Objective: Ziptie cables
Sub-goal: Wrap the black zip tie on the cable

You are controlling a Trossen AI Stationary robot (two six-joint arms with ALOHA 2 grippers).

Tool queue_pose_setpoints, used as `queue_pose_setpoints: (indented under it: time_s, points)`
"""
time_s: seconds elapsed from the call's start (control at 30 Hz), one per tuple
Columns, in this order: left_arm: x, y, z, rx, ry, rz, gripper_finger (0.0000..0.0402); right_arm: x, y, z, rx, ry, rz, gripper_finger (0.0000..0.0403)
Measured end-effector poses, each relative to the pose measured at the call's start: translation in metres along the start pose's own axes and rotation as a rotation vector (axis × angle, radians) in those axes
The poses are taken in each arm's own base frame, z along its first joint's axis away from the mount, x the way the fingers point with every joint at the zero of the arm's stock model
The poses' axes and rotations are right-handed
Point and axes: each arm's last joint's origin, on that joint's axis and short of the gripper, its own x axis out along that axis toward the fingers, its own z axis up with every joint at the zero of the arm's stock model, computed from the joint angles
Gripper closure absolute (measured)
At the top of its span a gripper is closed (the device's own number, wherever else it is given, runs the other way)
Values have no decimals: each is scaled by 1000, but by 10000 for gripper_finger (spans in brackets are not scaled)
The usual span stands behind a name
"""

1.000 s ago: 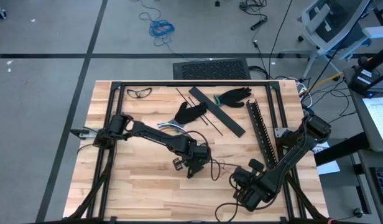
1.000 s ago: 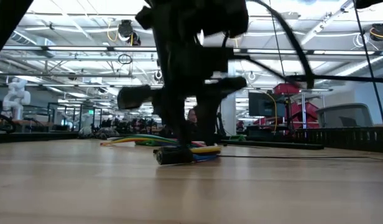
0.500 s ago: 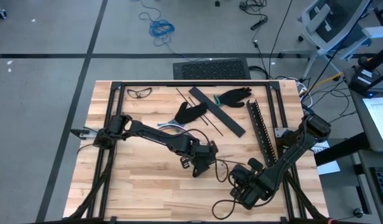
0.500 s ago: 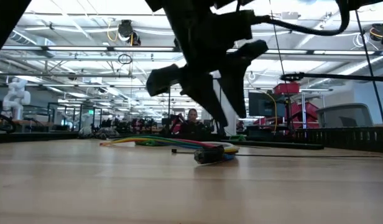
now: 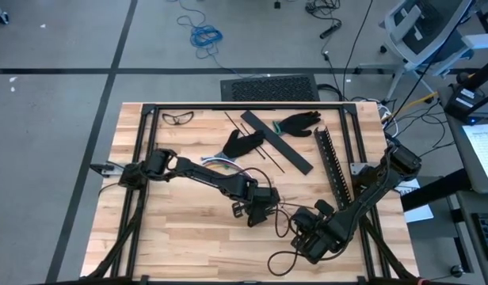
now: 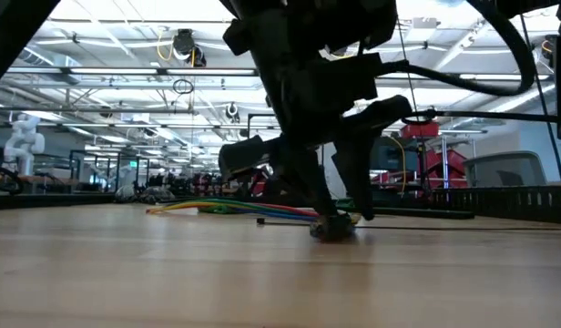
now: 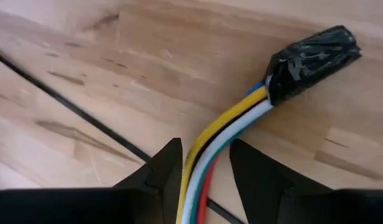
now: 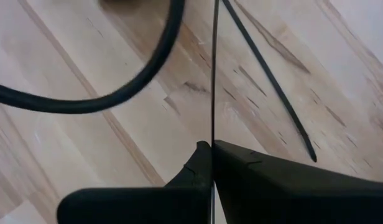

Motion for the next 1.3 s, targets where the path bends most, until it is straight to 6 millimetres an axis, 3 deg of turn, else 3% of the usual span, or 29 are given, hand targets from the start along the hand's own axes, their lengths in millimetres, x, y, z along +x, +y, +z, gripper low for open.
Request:
queue_pose_setpoints:
  time_s: [0.07, 0.2, 0.4, 0.6, 0.7, 0.83, 0.97, 1.07, 1.2, 1.3]
  points:
    - [-2, -2, 3, -58, 41, 8, 292, 0, 0, 0, 3, -12, -2, 403]
    - [-22, 0, 4, -259, 49, 35, 385, 0, -1, 1, 4, -24, -10, 403]
    - [-61, 2, -5, -531, 40, 14, 398, -3, -4, -6, -31, -15, -40, 403]
    - [-88, -15, -16, -593, 97, -54, 400, -7, -2, -19, -111, 82, -11, 403]
    - [-116, -20, -18, -631, 59, -7, 400, -7, -1, -23, -163, 105, -2, 403]
    - [-147, -27, -21, -699, 19, 77, 401, -2, 5, -16, -249, 123, 51, 403]
    - [-174, -22, -20, -768, -100, 237, 401, 18, 19, 2, -319, 106, 140, 403]
    - [-174, -18, -15, -751, -35, 383, 401, 34, 28, 25, -322, 68, 217, 403]
    - [-156, -15, -19, -737, 146, 512, 401, 42, 29, 49, -302, 13, 271, 403]
    - [-138, -13, -26, -794, 235, 555, 402, 44, 26, 57, -304, 8, 268, 403]
